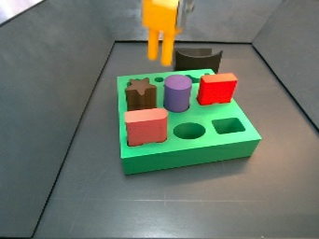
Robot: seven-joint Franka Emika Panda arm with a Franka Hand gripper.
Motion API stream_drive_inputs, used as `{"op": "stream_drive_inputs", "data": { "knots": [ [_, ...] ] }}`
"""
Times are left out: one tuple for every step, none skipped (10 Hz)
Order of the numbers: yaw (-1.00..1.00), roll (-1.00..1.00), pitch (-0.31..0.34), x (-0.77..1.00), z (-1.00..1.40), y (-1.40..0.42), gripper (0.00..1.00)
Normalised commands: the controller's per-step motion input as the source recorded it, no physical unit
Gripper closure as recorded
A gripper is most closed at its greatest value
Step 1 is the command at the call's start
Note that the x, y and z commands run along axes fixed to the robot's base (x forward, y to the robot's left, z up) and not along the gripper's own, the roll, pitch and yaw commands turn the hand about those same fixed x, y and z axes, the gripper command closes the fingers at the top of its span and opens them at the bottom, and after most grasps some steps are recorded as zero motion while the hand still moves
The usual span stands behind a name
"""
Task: Pick up the 3 prong object. Move up. Move to above the board. Insert the 3 prong object.
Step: Insert the 3 prong object.
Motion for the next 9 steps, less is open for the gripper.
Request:
{"op": "stream_drive_inputs", "data": {
  "knots": [
    [-1.0,0.0,-0.111,0.0,-0.76,0.0,1.0],
    [-0.88,-0.15,-0.187,0.15,-0.59,0.03,1.0],
    [-0.72,-0.22,-0.19,0.28,-0.35,0.15,1.0],
    [-0.35,-0.18,0.0,0.29,-0.12,0.46,1.0],
    [-0.16,-0.05,0.056,0.17,-0.02,0.35,1.0],
    [-0.08,-0.02,0.057,0.04,0.0,0.29,1.0],
    [-0.04,-0.01,0.0,-0.02,0.0,0.03,1.0],
    [-0.03,0.0,-0.02,-0.03,0.0,-0.07,1.0],
    [-0.04,0.0,0.0,0.0,-0.1,-0.09,1.0]
  ]
}}
